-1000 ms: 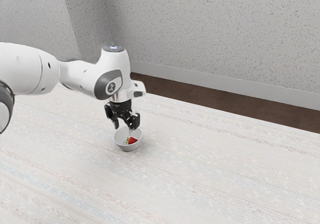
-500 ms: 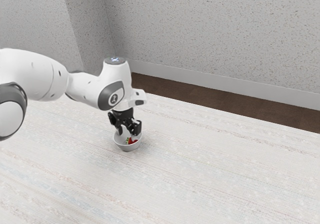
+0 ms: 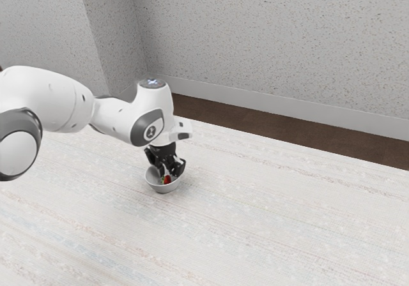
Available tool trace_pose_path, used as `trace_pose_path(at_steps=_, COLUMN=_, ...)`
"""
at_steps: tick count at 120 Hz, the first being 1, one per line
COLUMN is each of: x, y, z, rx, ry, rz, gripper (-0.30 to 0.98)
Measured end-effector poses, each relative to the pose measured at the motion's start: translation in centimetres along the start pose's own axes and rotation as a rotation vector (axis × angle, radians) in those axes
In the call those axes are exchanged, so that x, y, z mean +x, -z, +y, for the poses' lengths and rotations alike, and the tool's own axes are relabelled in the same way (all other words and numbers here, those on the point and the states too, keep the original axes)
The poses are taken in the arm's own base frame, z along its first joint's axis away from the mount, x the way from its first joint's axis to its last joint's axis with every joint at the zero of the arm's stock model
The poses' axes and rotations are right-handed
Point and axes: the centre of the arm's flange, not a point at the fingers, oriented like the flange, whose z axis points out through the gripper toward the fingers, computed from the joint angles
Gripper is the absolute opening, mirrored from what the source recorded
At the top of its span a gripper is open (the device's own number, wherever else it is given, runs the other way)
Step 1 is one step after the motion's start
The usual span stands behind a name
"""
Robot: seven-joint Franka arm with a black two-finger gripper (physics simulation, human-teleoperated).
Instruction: Take strawberry from the bowl
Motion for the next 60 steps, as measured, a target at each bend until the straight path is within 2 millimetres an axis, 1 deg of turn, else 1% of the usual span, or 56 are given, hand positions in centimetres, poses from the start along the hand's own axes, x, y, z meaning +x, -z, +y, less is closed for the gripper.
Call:
trace_pose_path(at_steps=42, x=-0.1, y=-0.4, z=0.1, rx=0.006, ry=0.001, rz=-0.003, gripper=0.13)
trace_pose_path(at_steps=52, x=0.0, y=-0.1, z=0.0, rx=0.007, ry=0.005, rz=0.002, gripper=0.09)
trace_pose_path(at_steps=60, x=0.0, y=0.6, z=0.0, rx=0.009, ry=0.008, rz=0.009, gripper=0.07)
